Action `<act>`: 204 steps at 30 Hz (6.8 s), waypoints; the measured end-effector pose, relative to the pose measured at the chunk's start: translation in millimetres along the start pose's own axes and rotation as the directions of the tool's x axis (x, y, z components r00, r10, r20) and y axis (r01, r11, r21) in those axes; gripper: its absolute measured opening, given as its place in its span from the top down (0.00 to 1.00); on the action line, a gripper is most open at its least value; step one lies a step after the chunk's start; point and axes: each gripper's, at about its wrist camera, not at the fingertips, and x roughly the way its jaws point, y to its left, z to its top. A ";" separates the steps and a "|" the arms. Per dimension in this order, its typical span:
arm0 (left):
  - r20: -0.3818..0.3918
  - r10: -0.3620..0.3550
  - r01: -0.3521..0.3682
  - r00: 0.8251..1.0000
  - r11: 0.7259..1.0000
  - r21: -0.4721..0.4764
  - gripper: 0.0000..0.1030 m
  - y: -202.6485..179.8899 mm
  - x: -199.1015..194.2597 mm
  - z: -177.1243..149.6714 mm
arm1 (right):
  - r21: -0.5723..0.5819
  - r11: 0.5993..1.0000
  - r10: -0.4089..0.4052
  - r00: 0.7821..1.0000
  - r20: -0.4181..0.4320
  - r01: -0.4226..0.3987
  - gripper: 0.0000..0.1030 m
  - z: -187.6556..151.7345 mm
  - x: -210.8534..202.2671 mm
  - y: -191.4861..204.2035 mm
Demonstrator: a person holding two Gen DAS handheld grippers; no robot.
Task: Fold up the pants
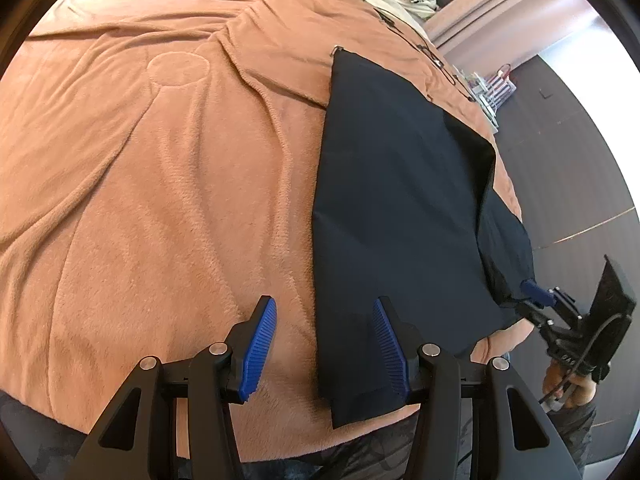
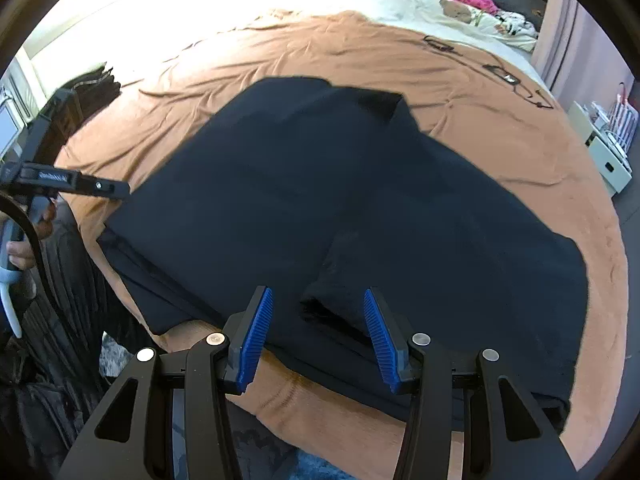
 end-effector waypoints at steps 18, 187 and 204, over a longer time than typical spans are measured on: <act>0.004 -0.014 0.014 1.000 1.000 -0.017 0.49 -4.8 2.4 1.0 | 0.009 0.995 -0.101 0.994 -0.030 0.101 0.97 25.8 16.9 -12.1; 0.139 -0.027 0.053 0.990 0.981 -0.186 0.97 165.9 -80.4 107.0 | 0.510 0.854 0.102 0.994 0.032 -0.104 0.68 75.6 161.4 -35.4; 0.091 0.077 -0.055 0.993 0.972 -0.230 0.88 218.6 -98.7 105.4 | 0.490 0.866 0.108 0.994 0.010 -0.099 0.68 99.7 196.7 12.2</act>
